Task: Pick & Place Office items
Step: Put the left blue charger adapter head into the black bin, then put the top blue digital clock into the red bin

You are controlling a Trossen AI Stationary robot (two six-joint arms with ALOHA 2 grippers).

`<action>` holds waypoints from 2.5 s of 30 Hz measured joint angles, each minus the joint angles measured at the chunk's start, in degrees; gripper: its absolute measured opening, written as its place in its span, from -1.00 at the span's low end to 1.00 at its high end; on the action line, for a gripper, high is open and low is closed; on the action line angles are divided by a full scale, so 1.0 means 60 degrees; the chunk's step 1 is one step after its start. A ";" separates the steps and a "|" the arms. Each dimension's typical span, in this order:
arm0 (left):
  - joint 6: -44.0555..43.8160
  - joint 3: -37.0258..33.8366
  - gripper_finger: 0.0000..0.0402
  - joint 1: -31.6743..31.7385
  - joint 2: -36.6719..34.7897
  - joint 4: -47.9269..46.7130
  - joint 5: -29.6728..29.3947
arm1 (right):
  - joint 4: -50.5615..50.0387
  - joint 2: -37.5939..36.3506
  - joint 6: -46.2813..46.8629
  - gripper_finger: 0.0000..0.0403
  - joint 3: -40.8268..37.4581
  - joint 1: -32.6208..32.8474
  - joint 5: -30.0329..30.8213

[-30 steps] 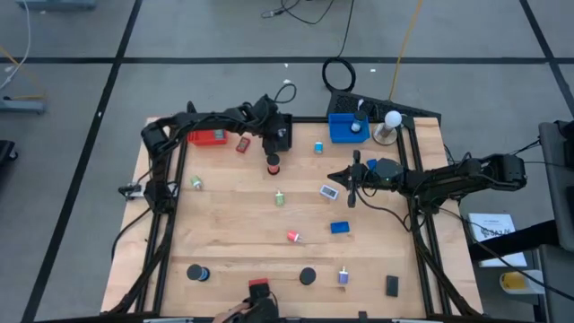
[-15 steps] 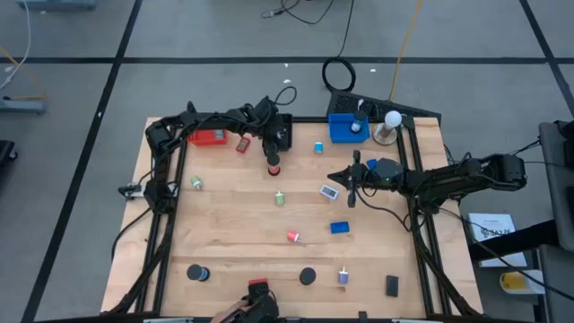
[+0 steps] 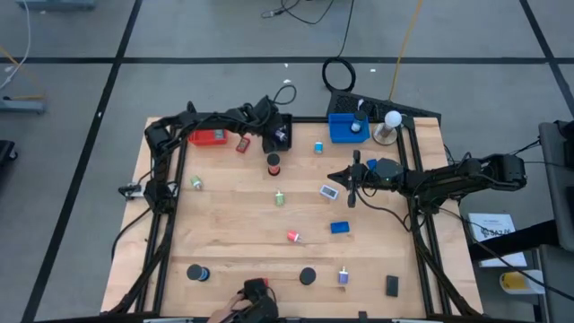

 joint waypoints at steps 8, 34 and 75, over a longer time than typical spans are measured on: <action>0.0009 -0.0006 0.03 0.0000 -0.0842 -0.0028 -0.0014 | -0.0004 -0.0001 0.0000 -0.98 0.0000 0.0000 0.0000; -0.2775 -0.7566 -0.83 -0.1240 -0.6506 0.8222 0.2064 | -0.0004 -0.0001 0.0000 -0.98 0.0000 -0.0002 0.0000; -0.3034 -0.9752 -0.82 -0.1938 -0.6794 1.1449 0.2071 | -1.0662 -0.3055 0.5600 -0.98 0.1599 0.0866 0.5016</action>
